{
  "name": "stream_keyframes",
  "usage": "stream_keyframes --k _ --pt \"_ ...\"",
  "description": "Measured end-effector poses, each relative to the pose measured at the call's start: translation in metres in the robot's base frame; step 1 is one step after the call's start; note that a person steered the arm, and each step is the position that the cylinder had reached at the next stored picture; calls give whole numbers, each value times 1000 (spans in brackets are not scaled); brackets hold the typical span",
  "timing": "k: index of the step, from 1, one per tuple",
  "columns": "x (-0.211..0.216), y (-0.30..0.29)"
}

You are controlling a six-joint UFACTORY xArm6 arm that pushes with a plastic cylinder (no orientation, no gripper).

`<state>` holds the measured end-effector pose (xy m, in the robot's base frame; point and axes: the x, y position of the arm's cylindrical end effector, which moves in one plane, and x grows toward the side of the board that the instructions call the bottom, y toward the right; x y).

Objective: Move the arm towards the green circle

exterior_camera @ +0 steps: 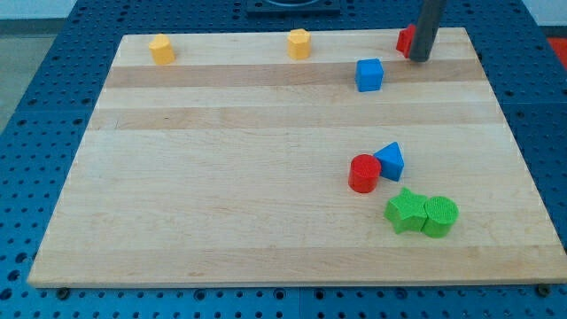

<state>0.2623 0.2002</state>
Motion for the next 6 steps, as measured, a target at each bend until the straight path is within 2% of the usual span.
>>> stream_keyframes --k 2,3,6 --pt "0 0" --pt "21 0" --pt "146 -2"
